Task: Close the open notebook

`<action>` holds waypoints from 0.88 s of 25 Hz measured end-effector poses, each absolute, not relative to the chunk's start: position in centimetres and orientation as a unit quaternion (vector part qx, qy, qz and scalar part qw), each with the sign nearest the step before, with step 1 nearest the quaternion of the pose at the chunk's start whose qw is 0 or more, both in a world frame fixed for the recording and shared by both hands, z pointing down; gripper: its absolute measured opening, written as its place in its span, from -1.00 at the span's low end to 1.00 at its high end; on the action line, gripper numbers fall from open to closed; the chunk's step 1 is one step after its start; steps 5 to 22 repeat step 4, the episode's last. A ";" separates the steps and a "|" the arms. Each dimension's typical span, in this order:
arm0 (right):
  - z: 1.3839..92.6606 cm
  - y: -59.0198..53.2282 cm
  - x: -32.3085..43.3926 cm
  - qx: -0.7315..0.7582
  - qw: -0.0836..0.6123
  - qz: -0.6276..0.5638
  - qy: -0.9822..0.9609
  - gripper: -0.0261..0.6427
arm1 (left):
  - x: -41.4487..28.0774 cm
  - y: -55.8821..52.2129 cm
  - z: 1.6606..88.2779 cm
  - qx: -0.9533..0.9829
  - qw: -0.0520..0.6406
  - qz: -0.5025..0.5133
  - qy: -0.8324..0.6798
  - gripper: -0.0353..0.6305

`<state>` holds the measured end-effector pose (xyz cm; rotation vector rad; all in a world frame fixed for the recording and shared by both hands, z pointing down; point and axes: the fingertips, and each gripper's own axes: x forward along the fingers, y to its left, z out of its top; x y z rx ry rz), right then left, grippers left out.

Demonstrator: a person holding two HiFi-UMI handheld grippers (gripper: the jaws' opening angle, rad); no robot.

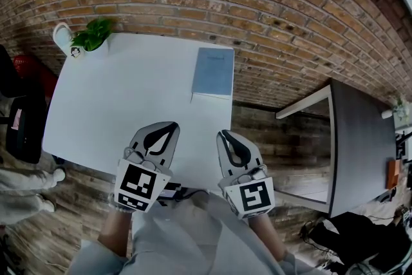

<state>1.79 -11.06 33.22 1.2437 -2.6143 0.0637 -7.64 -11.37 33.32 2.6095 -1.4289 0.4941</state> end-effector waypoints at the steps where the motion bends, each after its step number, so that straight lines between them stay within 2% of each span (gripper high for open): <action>1: 33.3 -11.0 1.8 0.426 0.124 0.023 -0.896 -0.76 | -7.6 -11.4 33.3 0.864 0.063 0.164 -0.473 -0.84; 22: 33.4 -10.9 1.8 0.426 0.126 0.026 -0.895 -0.76 | -7.6 -11.3 33.3 0.864 0.064 0.164 -0.472 -0.84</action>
